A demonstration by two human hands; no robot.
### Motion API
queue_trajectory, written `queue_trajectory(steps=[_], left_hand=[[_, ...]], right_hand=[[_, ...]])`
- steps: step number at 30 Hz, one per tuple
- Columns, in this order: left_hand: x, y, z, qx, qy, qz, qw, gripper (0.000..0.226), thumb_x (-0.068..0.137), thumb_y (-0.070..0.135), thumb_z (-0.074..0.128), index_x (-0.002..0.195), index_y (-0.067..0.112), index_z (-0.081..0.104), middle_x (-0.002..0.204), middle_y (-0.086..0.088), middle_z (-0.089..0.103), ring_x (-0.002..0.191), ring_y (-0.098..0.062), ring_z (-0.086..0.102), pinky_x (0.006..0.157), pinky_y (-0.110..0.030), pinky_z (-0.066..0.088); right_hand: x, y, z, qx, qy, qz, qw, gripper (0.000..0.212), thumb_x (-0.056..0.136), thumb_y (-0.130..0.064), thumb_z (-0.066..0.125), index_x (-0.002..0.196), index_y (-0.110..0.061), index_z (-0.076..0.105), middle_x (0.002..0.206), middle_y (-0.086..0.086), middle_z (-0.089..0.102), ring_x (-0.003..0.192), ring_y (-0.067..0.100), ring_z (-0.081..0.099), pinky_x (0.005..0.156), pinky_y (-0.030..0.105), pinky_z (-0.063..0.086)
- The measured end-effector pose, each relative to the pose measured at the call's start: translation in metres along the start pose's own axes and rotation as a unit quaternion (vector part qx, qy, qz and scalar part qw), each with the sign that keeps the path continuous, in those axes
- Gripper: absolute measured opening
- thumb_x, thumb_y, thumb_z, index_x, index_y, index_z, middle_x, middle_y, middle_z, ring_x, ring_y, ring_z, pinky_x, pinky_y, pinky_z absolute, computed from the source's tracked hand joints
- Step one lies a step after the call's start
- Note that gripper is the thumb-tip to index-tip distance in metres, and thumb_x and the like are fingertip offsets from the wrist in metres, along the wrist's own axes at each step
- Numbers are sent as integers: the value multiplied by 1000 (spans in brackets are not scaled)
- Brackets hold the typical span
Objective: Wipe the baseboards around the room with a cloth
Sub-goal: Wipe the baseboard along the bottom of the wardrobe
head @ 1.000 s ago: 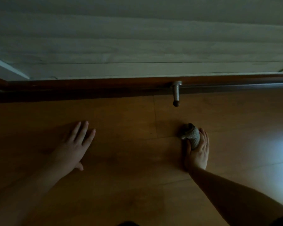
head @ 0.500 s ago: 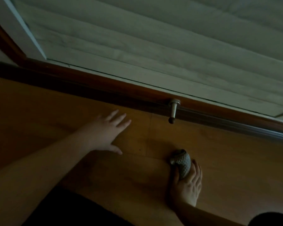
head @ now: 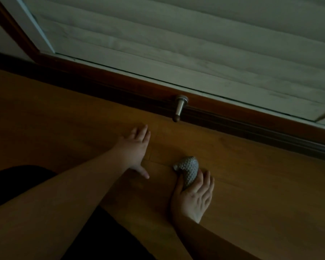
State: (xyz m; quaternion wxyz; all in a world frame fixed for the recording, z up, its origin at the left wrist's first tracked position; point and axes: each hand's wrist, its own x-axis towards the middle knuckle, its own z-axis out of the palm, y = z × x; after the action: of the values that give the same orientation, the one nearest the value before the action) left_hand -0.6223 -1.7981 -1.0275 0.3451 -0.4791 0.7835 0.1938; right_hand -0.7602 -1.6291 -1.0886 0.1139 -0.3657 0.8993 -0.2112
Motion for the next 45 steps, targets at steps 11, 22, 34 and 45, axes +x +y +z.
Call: queue_trajectory(steps=[11, 22, 34, 45], left_hand=[[7, 19, 10, -52, -5, -43, 998, 154, 61, 62, 85, 149, 15, -32, 153, -5, -44, 148, -37, -23, 121, -61, 8], [-7, 20, 9, -34, -16, 8, 999, 150, 65, 56, 86, 150, 17, -31, 155, -4, -42, 147, -37, -26, 121, -59, 9], [-11, 19, 14, 14, -19, 26, 999, 154, 62, 50, 90, 150, 13, -31, 157, -7, -39, 148, -38, -22, 120, -59, 16], [-14, 17, 18, 52, 78, 118, 989, 149, 60, 49, 91, 156, 14, -18, 164, -3, -21, 152, -28, -10, 120, -57, 18]], right_hand=[[1, 5, 1, 14, -13, -7, 1000, 61, 98, -53, 40, 148, -20, 29, 161, 7, 20, 151, 21, 5, 120, 40, 10], [-3, 3, -9, 75, -15, -1, 997, 70, 91, -64, 49, 148, -32, 28, 156, -7, 30, 148, 14, 16, 119, 40, 15], [100, -71, 1, 152, -64, -99, 981, 38, 82, -33, 76, 114, -21, 59, 108, -5, 61, 103, 13, 58, 89, 29, 50], [142, -80, 15, 208, -69, -81, 972, 45, 80, -34, 77, 119, -23, 58, 103, -13, 57, 94, 2, 54, 69, 8, 39]])
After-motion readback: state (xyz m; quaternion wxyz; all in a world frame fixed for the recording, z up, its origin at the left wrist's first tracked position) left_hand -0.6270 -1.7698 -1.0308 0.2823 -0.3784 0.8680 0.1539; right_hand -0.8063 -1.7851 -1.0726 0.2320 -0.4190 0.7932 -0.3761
